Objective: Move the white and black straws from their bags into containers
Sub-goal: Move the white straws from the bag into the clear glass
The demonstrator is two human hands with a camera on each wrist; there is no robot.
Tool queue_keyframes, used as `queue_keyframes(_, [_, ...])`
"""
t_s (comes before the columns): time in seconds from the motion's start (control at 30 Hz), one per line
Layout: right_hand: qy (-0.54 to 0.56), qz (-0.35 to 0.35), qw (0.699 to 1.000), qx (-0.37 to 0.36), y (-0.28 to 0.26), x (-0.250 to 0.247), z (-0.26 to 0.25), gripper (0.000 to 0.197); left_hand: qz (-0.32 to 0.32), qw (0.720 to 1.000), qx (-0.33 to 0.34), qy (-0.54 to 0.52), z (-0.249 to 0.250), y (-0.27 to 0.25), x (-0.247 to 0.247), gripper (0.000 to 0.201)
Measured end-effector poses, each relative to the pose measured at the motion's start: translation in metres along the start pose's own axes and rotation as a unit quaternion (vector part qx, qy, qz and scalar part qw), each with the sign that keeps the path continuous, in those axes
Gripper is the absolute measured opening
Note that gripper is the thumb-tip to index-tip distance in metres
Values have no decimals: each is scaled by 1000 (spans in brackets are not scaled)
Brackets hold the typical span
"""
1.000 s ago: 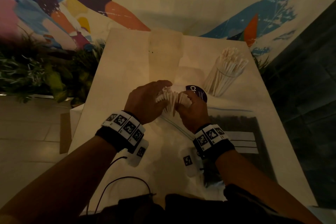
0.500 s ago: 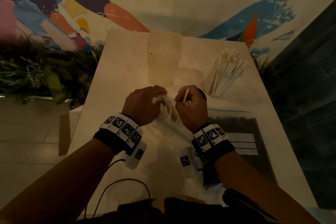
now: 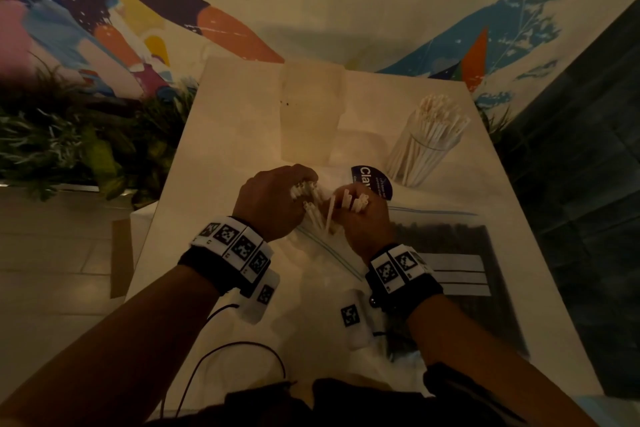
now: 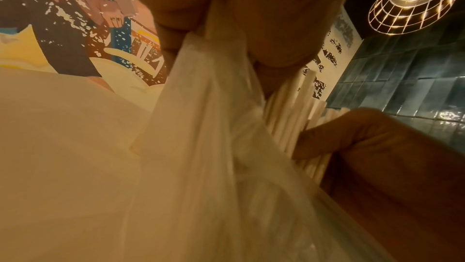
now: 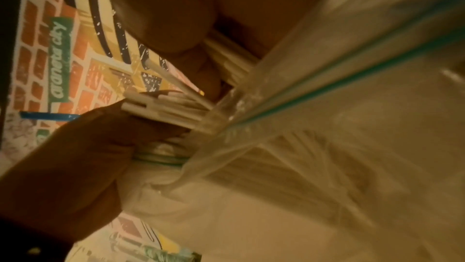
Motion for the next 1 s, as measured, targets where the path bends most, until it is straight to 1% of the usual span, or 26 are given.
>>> queue_keyframes(0.03, [-25,-13,999,-18,0,1,-3,11,-1,1000,-2,1,0,0,0,38])
queue_keyframes(0.07, [-34,-8,998,-44,0,1,-7,14,0,1000,-2,0,0,0,-1,38])
queue_keyframes(0.1, [-13,7,998,-65,1,0,-11,19,0,1000,0,1,1,0,-1,38])
queue_keyframes(0.17, [48,43,994,-84,0,-4,-20,31,-2,1000,4,8,1,1,0,38])
queue_keyframes(0.2, [54,51,993,-87,-1,-4,-20,34,-6,1000,2,14,1,1,1,37])
queue_keyframes(0.23, [41,52,994,-83,-1,-3,-16,35,-10,1000,-2,17,2,1,1,36])
queue_keyframes(0.33, [-62,-3,997,-38,-1,5,10,29,-12,1000,-17,11,1,1,1,37])
queue_keyframes(0.37, [-79,-6,997,-24,-2,6,16,30,-15,1000,-21,9,1,0,1,39])
queue_keyframes(0.47, [-65,45,996,-32,-3,2,18,34,-21,1000,-17,12,3,-2,-1,42])
queue_keyframes(0.5, [-70,51,996,-33,-3,1,16,36,-24,999,-16,13,5,-3,-2,43])
queue_keyframes(0.53, [-81,44,995,-26,-3,1,16,35,-31,999,-17,13,7,-3,-2,44])
queue_keyframes(0.6, [-116,6,993,-5,-5,4,17,35,-52,998,-20,13,10,-3,-1,48])
queue_keyframes(0.63, [-117,-6,993,-2,-6,4,16,37,-59,998,-22,14,11,-3,-1,48])
queue_keyframes(0.67, [-103,-4,995,2,-6,2,15,40,-61,998,-24,16,10,-2,-2,48])
queue_keyframes(0.73, [-35,20,999,14,-7,-4,11,41,-64,998,-22,19,8,-1,-1,49])
queue_keyframes(0.8, [38,30,999,12,-5,-8,2,36,-64,998,-22,18,6,0,1,47])
queue_keyframes(0.83, [68,30,997,8,-4,-9,-2,34,-63,998,-23,20,5,0,1,46])
queue_keyframes(0.93, [147,39,988,-3,-4,-12,-13,38,-61,998,-24,26,4,2,2,44])
queue_keyframes(1.0, [179,38,983,-16,-6,-16,-22,40,-65,997,-21,33,5,3,3,43])
Point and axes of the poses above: each hand's wrist, its own y-axis towards the middle knuckle, its own x-axis out of the palm, z = x × y, the point moved 3 cm from there along y, towards the middle knuckle, and after that the axes turned 3 degrees about -z, right-handed, at the moved point
